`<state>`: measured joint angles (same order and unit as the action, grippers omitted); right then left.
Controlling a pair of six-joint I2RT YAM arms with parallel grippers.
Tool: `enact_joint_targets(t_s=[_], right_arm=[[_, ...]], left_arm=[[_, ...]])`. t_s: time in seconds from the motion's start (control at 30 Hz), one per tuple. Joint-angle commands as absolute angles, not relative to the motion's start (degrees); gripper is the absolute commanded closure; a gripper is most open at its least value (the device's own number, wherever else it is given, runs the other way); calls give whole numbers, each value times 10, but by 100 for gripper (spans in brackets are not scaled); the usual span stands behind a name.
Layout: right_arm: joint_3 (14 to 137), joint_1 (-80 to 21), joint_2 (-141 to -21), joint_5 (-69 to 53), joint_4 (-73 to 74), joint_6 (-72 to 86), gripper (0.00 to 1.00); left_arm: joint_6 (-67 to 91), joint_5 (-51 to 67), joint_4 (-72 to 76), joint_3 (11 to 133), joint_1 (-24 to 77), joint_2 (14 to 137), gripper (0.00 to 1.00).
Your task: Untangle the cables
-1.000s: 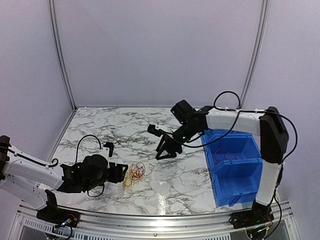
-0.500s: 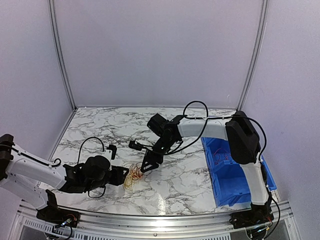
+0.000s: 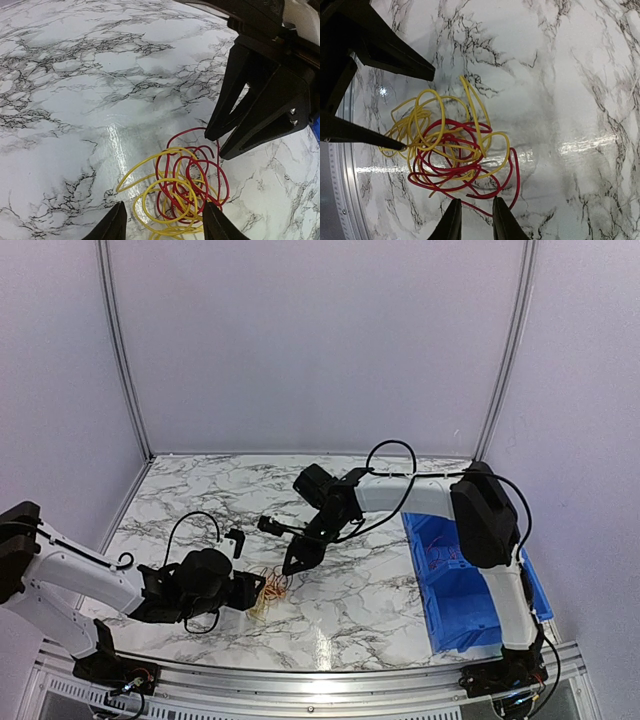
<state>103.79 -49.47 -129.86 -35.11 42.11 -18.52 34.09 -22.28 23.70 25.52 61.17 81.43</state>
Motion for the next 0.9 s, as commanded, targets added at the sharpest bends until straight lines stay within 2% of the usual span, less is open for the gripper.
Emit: enact_joint_targets(t_s=[0.0, 0.13, 0.23, 0.3, 0.5, 0.63, 0.8, 0.87], right_arm=[[1004, -494, -1241, -317, 393, -177, 77], [987, -495, -1231, -301, 381, -176, 73], [992, -495, -1240, -298, 383, -174, 60], [1005, -495, -1254, -307, 391, -174, 55], [1041, -495, -1292, -329, 403, -177, 54], [1059, -495, -1304, -329, 405, -178, 60], [1061, -495, -1313, -330, 404, -177, 87], [1058, -495, -1310, -329, 404, -177, 92]], left_arm=[[326, -220, 227, 272, 610, 844, 52], [326, -218, 231, 275, 610, 870, 59], [325, -212, 233, 281, 610, 885, 60], [324, -210, 234, 283, 610, 889, 60], [322, -212, 234, 282, 610, 886, 59], [323, -212, 235, 282, 610, 881, 59], [321, -215, 234, 284, 610, 878, 59], [323, -217, 234, 285, 610, 876, 57]])
